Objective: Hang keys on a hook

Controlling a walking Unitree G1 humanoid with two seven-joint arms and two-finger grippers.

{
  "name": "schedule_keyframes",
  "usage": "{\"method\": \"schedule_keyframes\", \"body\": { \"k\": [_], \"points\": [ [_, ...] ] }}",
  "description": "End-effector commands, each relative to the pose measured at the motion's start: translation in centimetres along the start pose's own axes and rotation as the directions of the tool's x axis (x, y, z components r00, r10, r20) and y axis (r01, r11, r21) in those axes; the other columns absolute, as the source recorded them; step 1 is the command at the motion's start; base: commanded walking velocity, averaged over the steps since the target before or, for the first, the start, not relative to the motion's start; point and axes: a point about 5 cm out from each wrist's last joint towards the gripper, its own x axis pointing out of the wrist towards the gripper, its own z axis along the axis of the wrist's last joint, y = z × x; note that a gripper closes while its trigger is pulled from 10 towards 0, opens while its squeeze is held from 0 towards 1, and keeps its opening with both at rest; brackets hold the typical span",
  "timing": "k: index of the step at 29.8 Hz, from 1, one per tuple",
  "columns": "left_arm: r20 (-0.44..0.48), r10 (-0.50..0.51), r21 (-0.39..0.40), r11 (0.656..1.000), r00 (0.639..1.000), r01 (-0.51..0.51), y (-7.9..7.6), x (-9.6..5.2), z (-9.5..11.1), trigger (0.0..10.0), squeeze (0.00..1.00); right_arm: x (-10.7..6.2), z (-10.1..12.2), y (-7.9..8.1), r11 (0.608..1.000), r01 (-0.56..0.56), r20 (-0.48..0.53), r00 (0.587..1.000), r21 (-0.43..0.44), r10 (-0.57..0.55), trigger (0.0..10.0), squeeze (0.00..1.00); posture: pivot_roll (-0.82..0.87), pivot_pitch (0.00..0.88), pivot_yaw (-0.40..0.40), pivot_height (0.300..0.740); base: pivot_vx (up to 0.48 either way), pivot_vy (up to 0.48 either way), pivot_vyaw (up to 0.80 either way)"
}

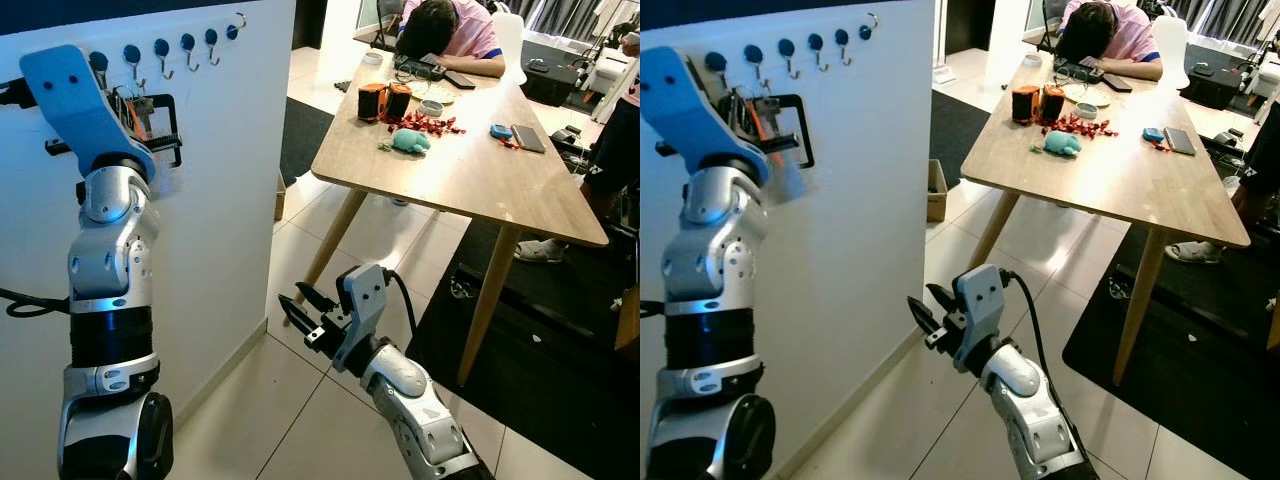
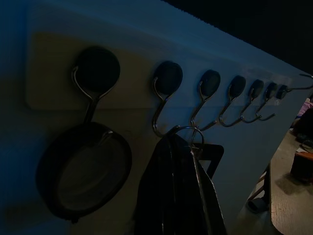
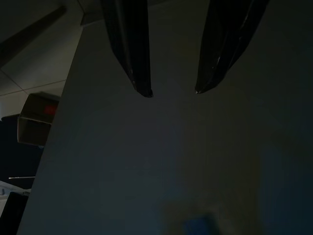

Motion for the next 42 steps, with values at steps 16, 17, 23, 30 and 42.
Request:
{"method": "schedule_keyframes", "body": {
  "k": [16, 17, 23, 30, 42],
  "points": [
    [0.087, 0.039, 0.043, 0.998, 0.995, -0.043, 1.0, 0.2, 1.8, 10.0, 0.00, -0.4, -0.6, -0.2, 1.000, 0.013, -0.018, 1.000, 0.013, -0.013, 10.0, 0.00, 0.12, 0.132, -0.075, 0.740, 0.000, 0.000, 0.00],
    [0.087, 0.039, 0.043, 0.998, 0.995, -0.043, 1.0, 0.2, 1.8, 10.0, 0.00, -0.4, -0.6, -0.2, 1.000, 0.013, -0.018, 1.000, 0.013, -0.013, 10.0, 0.00, 0.12, 0.132, -0.075, 0.740, 0.000, 0.000, 0.00],
    [0.090, 0.038, 0.047, 0.998, 0.995, -0.043, 0.9, 0.4, 1.9, 10.0, 0.00, -0.4, -0.6, -0.2, 1.000, 0.013, -0.019, 1.000, 0.014, -0.013, 10.0, 0.00, 0.12, 0.135, -0.076, 0.740, 0.000, 0.000, 0.00],
    [0.082, 0.046, 0.062, 0.997, 0.996, -0.052, 0.7, 0.7, 1.8, 10.0, 0.00, -0.4, -0.7, -0.2, 1.000, 0.013, -0.020, 1.000, 0.017, -0.012, 10.0, 0.00, 0.12, 0.135, -0.076, 0.740, 0.000, 0.000, 0.00],
    [0.097, 0.051, 0.083, 0.995, 0.994, -0.059, 0.0, 1.7, 2.3, 10.0, 0.00, -0.4, -0.7, -0.1, 1.000, 0.019, -0.019, 1.000, 0.019, -0.019, 10.0, 0.00, 0.12, 0.143, -0.066, 0.740, 0.000, 0.000, 0.00]
  ]
}}
